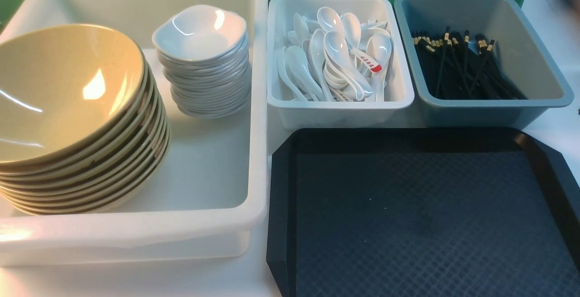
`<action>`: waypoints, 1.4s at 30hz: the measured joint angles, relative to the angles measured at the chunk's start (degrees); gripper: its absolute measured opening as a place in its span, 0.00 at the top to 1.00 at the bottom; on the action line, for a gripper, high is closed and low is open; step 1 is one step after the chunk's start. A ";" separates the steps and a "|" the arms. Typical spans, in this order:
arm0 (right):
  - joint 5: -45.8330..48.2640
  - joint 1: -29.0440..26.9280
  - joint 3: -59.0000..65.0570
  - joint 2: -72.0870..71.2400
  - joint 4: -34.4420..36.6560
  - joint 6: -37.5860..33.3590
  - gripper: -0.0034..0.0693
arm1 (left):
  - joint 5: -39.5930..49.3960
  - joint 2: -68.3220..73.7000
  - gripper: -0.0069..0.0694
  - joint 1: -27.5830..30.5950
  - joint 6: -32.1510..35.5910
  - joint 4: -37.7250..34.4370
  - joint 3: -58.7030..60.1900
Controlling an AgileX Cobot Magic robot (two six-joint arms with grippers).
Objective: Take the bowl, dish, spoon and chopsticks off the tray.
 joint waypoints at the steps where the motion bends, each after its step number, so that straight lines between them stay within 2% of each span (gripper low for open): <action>1: 0.00 0.00 0.05 0.00 0.00 0.00 0.86 | 0.00 0.00 0.92 0.00 0.00 0.00 0.00; 10: -7.55 0.00 5.00 -0.06 -0.05 0.76 0.88 | 0.00 0.00 0.92 0.00 0.00 0.00 0.00; 15: -22.69 -0.45 18.99 -4.77 -0.50 11.04 0.90 | 0.00 0.00 0.92 0.00 0.00 0.01 0.00; 19: -26.35 -6.82 29.71 -14.05 -1.77 17.29 0.90 | 0.00 0.00 0.92 0.00 0.00 0.01 0.00; 21: -26.49 -12.12 34.01 -18.37 -6.45 22.22 0.90 | 0.00 0.00 0.92 0.00 0.00 0.01 0.00; 27: -21.65 -25.64 38.65 -25.22 -19.77 35.87 0.90 | 0.00 0.00 0.92 0.00 0.00 0.01 0.00; 28: -17.82 -30.41 38.78 -26.48 -22.55 39.15 0.90 | 0.00 0.00 0.92 0.00 0.00 0.01 0.00; 30: -14.37 -33.14 38.83 -27.16 -24.75 40.52 0.90 | 0.00 0.00 0.92 0.00 0.00 0.01 0.00; 32: -6.91 -38.44 38.83 -28.76 -28.26 41.83 0.90 | 0.00 0.00 0.92 0.00 0.00 0.01 0.00; 36: -0.98 -40.96 38.83 -29.24 -29.78 42.11 0.90 | 0.00 0.00 0.92 0.00 0.00 0.01 0.04; 42: 4.49 -39.03 38.83 -29.30 -30.70 41.47 0.90 | 0.00 -0.04 0.92 0.00 0.00 0.08 0.18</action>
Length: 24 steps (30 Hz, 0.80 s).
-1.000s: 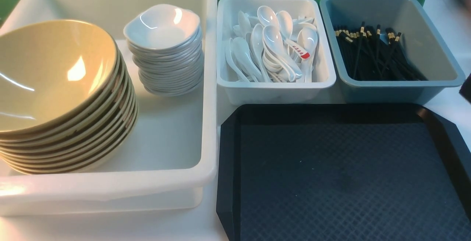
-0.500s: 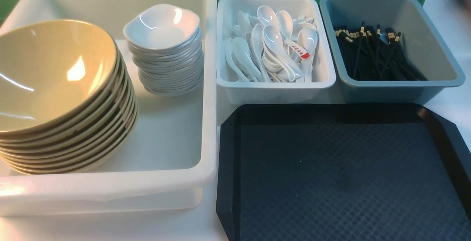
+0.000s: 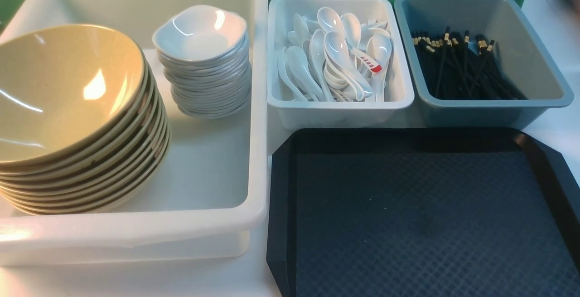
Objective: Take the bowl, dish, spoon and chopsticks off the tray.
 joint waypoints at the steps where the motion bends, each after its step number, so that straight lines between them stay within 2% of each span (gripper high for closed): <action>1: 0.06 0.28 0.00 0.00 -0.02 -0.10 0.90 | 0.00 0.00 0.92 0.00 0.00 0.00 0.04; 24: 0.10 1.20 0.00 0.00 -0.25 -0.44 0.89 | 0.00 -0.03 0.92 0.00 0.00 0.05 0.12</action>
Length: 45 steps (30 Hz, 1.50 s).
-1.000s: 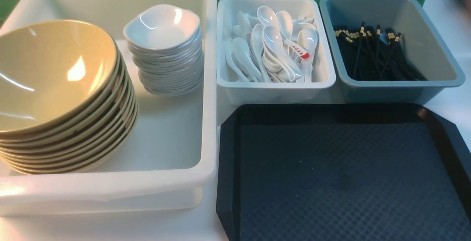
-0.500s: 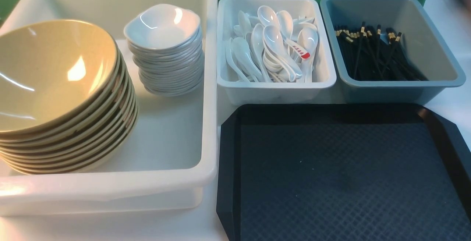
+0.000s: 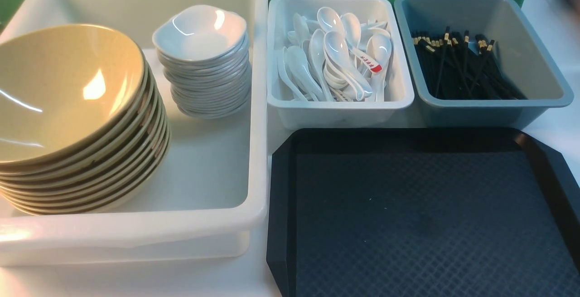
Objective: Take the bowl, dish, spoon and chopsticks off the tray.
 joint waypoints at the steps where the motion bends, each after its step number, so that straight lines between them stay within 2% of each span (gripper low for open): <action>1: 0.00 0.00 0.00 0.00 0.00 -0.13 0.89 | 0.00 0.00 0.92 0.00 0.00 0.00 0.00; 10: 0.00 0.04 0.00 0.00 0.00 -0.35 0.89 | -0.05 -0.16 0.92 0.00 0.00 -0.11 0.27; 13: 0.00 0.04 0.00 0.00 0.00 -0.35 0.89 | -2.60 -1.32 0.92 0.73 0.07 -1.85 2.23; 18: 0.00 0.04 0.00 0.00 0.00 -0.49 0.89 | -19.69 -6.48 0.92 8.39 6.51 -9.34 12.05; 21: 0.00 0.04 0.00 0.00 0.00 -0.49 0.89 | -34.95 -10.44 0.92 14.88 13.73 -16.41 20.44; 22: 0.00 0.04 0.00 0.00 0.00 -0.49 0.88 | -42.65 -12.24 0.92 18.12 18.02 -20.65 24.97; 25: 0.00 0.04 0.00 0.00 0.00 -0.49 0.88 | -51.71 -14.46 0.92 22.28 21.53 -25.50 31.31; 26: 0.00 0.04 0.00 0.00 0.00 -0.49 0.87 | -56.74 -16.55 0.92 25.31 22.55 -26.96 36.88; 31: 0.00 0.04 0.00 0.00 0.00 -0.49 0.87 | -57.46 -18.95 0.92 27.48 20.22 -24.87 43.87; 36: 0.00 0.04 0.00 0.00 0.00 -0.49 0.87 | -48.50 -19.20 0.92 27.54 15.28 -21.73 44.66; 40: 0.03 0.04 0.00 0.00 0.00 -0.56 0.86 | -41.81 -19.20 0.92 28.63 15.00 -20.96 44.66; 45: 0.03 0.04 0.00 0.00 -0.06 -0.56 0.85 | -40.39 -19.30 0.92 30.18 17.38 -21.07 44.66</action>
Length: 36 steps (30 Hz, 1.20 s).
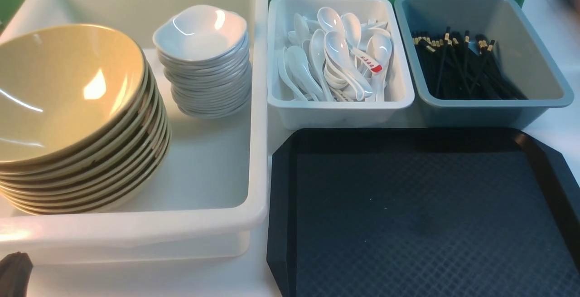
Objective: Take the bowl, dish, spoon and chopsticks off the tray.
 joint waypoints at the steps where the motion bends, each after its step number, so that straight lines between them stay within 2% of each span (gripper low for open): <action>1: 0.00 0.00 0.00 0.00 0.00 0.00 0.85 | 0.00 0.00 0.92 0.07 0.12 0.00 0.00; 36: 0.00 0.00 0.00 0.00 0.00 0.00 0.82 | 0.00 0.00 0.92 0.14 0.40 -0.12 0.00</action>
